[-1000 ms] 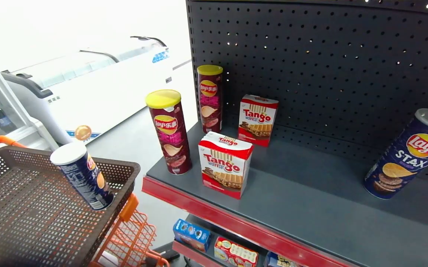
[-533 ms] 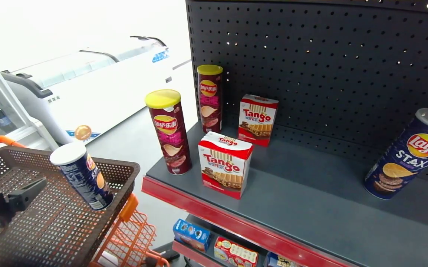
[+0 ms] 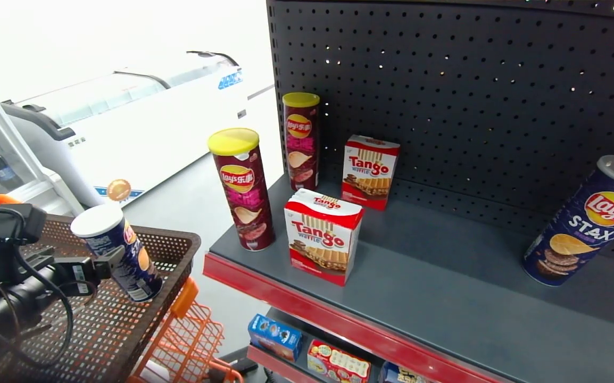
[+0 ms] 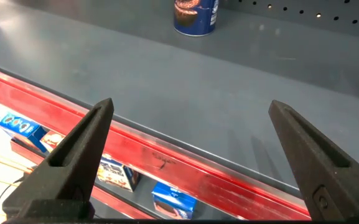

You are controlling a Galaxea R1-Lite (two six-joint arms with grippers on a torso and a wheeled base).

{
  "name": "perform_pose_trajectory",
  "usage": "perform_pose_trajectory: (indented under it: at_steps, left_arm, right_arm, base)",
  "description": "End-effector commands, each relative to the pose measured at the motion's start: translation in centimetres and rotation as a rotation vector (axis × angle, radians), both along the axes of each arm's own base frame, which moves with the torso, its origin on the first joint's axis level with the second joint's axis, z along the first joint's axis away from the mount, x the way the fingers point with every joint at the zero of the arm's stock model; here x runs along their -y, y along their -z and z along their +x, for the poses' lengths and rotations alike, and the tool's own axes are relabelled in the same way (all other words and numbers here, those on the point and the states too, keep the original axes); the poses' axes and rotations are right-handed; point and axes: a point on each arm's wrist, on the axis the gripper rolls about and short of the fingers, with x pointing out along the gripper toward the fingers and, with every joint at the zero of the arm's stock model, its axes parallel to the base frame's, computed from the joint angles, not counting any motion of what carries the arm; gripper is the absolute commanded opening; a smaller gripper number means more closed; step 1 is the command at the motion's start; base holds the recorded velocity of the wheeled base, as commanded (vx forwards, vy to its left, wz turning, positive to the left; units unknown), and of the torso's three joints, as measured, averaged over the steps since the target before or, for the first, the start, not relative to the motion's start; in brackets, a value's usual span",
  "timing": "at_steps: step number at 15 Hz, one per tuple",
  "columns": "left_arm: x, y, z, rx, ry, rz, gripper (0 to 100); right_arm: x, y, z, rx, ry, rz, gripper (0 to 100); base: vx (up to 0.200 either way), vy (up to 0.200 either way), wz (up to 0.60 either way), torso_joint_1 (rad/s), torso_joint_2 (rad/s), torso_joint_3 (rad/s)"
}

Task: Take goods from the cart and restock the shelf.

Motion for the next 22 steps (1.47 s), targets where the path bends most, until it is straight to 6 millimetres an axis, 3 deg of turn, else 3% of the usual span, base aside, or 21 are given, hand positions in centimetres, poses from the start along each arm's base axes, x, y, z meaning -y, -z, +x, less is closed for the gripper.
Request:
perform_pose_trajectory:
  at_steps: [1,9,19,20,22]
  left_arm:
    - [0.0,2.9,1.3,-0.077,0.010,-0.014,100]
    - [-0.7,5.1,3.4,-0.085,-0.014,-0.003,100]
    - [-1.5,5.6,5.6,-0.071,-0.031,0.000,100]
    - [-1.7,5.2,6.3,-0.036,-0.034,0.001,0]
    - [-1.9,4.7,7.0,-0.009,-0.034,0.011,0]
  right_arm:
    - [0.0,0.0,0.0,0.000,0.000,0.000,100]
    - [0.0,0.0,0.0,-0.002,0.000,0.000,100]
    - [0.0,0.0,0.0,-0.002,0.000,0.000,100]
    - [0.0,0.0,0.0,-0.002,0.000,0.000,100]
    - [0.0,0.0,0.0,-0.002,0.000,0.000,100]
  base:
    - [0.000,0.000,0.00,0.000,0.00,0.000]
    - [0.000,0.000,0.00,0.000,0.00,0.000]
    - [0.000,0.000,0.00,0.000,0.00,0.000]
    - [0.000,0.000,0.00,0.000,0.00,0.000]
    - [0.000,0.000,0.00,0.000,0.00,0.000]
